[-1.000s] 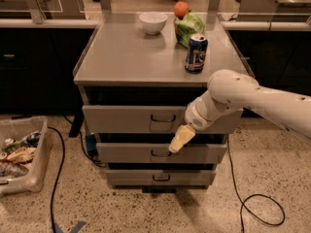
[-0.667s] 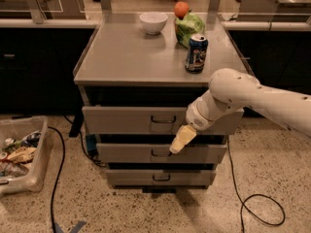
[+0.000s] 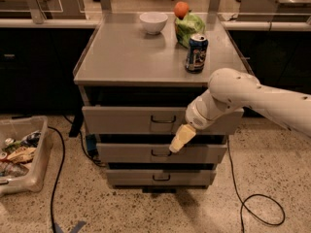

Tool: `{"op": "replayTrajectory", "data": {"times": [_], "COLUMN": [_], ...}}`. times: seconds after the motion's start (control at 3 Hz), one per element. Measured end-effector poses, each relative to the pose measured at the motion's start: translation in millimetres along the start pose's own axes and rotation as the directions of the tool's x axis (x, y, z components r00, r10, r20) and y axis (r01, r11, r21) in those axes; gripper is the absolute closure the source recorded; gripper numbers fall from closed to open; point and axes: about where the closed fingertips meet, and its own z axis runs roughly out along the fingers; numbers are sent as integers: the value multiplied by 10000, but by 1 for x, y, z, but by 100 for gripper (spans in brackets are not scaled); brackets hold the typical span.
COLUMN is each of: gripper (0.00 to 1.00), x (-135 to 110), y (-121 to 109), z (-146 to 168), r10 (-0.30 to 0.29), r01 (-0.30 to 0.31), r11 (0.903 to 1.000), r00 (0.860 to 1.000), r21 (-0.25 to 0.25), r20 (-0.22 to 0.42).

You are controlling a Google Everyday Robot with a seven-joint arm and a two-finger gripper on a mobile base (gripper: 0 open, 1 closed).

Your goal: Open top drawer

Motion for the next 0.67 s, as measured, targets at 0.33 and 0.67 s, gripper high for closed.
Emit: {"op": "replayTrajectory", "data": {"times": [0.33, 0.67], "gripper": [0, 0], "x": [-33, -32], "y": [-14, -14], "z": [-19, -18], "r10": [-545, -540], "r01": [492, 488], "r11": [9953, 9953], "r00": [9966, 9966], "r21": [839, 838], "r20": [620, 616]}}
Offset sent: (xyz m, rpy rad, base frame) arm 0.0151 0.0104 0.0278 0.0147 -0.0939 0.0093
